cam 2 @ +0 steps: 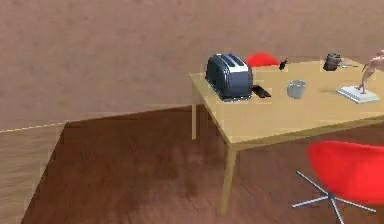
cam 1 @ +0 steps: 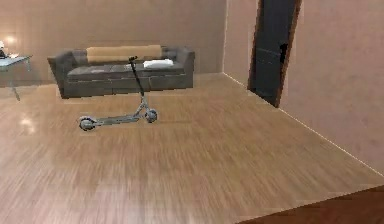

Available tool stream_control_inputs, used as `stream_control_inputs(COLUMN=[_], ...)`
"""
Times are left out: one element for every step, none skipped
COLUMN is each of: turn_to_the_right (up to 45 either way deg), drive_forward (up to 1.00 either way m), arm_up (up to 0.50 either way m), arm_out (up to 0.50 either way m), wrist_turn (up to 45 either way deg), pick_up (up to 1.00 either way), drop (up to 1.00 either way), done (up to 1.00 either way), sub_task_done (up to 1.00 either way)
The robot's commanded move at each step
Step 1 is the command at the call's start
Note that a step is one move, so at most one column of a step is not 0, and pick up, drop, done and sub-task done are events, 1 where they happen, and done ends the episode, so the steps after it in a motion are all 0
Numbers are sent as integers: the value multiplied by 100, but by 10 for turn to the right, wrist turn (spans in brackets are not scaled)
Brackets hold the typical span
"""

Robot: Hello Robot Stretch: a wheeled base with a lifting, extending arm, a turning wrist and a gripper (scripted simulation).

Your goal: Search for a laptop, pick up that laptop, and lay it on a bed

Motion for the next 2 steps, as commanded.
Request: stream_control_inputs(turn_to_the_right=[0, 0], drive_forward=[100, 100], arm_up=[0, 0], arm_out=[0, 0], wrist_turn=[0, 0], pick_up=[0, 0], drop=[0, 0], done=[0, 0], sub_task_done=[0, 0])
